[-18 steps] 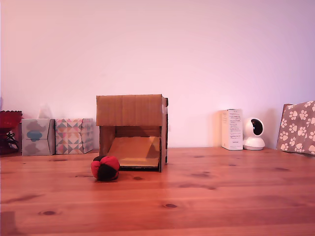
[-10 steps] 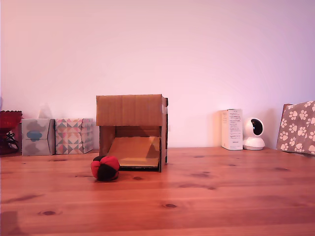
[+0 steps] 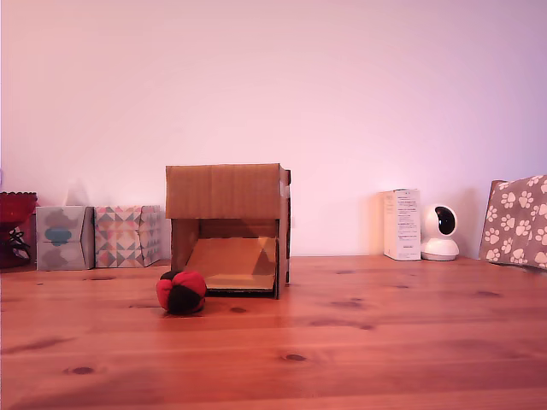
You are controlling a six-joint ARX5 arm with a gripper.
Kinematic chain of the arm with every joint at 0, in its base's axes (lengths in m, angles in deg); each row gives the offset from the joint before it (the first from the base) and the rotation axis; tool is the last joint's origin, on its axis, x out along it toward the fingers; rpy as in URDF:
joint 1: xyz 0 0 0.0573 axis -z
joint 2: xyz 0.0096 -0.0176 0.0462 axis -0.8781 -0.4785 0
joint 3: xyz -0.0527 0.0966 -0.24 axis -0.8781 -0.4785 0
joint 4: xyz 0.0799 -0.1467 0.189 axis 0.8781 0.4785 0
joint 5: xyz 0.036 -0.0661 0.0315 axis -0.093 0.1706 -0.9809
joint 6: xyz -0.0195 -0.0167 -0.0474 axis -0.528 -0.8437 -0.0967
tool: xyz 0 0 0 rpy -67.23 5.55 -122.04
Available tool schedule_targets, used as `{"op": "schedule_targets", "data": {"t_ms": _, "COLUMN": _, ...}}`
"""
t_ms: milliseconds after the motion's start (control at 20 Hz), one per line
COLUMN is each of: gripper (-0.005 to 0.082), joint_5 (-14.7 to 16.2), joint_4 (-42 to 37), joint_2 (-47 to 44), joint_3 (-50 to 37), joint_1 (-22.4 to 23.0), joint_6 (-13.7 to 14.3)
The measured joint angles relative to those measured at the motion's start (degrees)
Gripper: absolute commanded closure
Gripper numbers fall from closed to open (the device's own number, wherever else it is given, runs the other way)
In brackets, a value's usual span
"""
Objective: Drop the footbag into the cardboard dice tower
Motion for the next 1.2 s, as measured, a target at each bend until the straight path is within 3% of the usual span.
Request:
{"op": "schedule_targets", "data": {"t_ms": 150, "gripper": 0.0791, "joint_5": 2.51, "joint_4": -1.2, "joint_2": -4.96, "joint_3": 2.89, "joint_1": 2.97, "joint_6": -0.17}}
{"op": "schedule_targets", "data": {"t_ms": 300, "gripper": 0.0791, "joint_5": 2.99, "joint_4": -3.1, "joint_2": -14.36, "joint_3": 2.86, "joint_1": 7.13, "joint_6": -0.07}}
{"op": "schedule_targets", "data": {"t_ms": 500, "gripper": 0.0791, "joint_5": 3.1, "joint_4": -7.58, "joint_2": -26.18, "joint_3": 2.86, "joint_1": 13.27, "joint_6": 2.23}}
{"op": "schedule_targets", "data": {"t_ms": 750, "gripper": 0.079, "joint_5": 1.81, "joint_4": -18.6, "joint_2": -44.39, "joint_3": 2.82, "joint_1": 20.15, "joint_6": 3.76}}
{"op": "schedule_targets", "data": {"t_ms": 1000, "gripper": 0.077, "joint_5": 1.42, "joint_4": -31.67, "joint_2": -58.07, "joint_3": 2.73, "joint_1": 22.56, "joint_6": 3.78}}
{"op": "schedule_targets", "data": {"t_ms": 1050, "gripper": 0.0666, "joint_5": 1.4, "joint_4": -33.99, "joint_2": -59.98, "joint_3": 2.73, "joint_1": 22.58, "joint_6": 3.78}}
{"op": "schedule_targets", "data": {"t_ms": 1200, "gripper": 0.0116, "joint_5": 1.31, "joint_4": -43.3, "joint_2": -65.48, "joint_3": 2.64, "joint_1": 22.58, "joint_6": 3.78}}
